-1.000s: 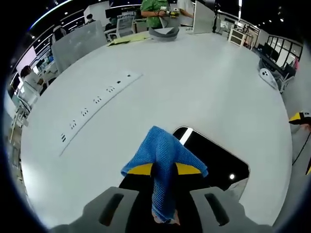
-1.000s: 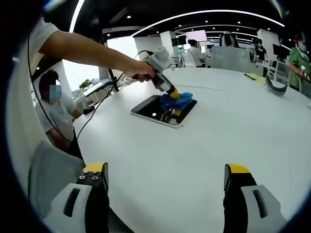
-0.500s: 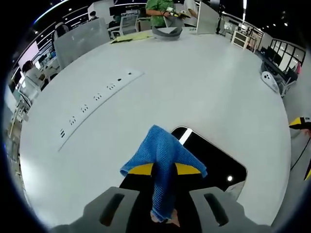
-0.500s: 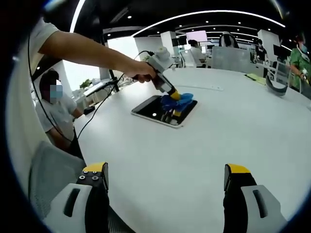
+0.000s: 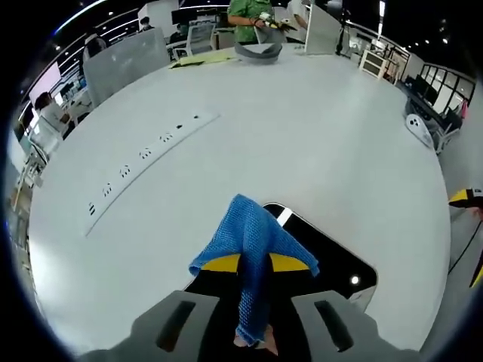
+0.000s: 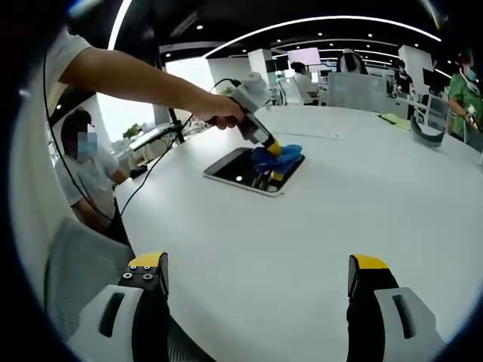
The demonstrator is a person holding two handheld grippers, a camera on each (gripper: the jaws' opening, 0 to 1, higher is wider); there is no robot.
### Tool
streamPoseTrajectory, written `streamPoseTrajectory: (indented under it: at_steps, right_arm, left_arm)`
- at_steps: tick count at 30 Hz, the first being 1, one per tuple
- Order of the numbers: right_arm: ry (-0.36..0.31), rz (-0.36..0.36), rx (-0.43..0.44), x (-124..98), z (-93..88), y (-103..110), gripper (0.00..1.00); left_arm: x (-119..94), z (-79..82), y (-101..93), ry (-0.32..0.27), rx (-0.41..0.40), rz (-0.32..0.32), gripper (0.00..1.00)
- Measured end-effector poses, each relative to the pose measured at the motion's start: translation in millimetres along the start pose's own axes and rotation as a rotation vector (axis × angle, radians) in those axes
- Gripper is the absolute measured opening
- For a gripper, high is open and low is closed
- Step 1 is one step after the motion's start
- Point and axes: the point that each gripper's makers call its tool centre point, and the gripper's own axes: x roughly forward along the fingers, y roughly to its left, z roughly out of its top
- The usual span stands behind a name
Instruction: Wipe the mirror surface with the cleaning cloth until all visible marks leave the cleaned area.
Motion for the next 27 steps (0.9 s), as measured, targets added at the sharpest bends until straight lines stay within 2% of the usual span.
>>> streamPoseTrajectory:
  at_steps: [18,27]
  right_arm:
    - [0.000,-0.004,0.002,-3.1,-1.9,-0.8,0.99]
    - [0.000,-0.008,0.001,-3.3,-1.0,-0.6,0.99]
  left_arm:
    - [3.2,4.4,-3.4,-0.001,-0.019,-0.010,0.11]
    - [3.8,5.1,-5.5,-0.008,-0.003,-0.009,0.11]
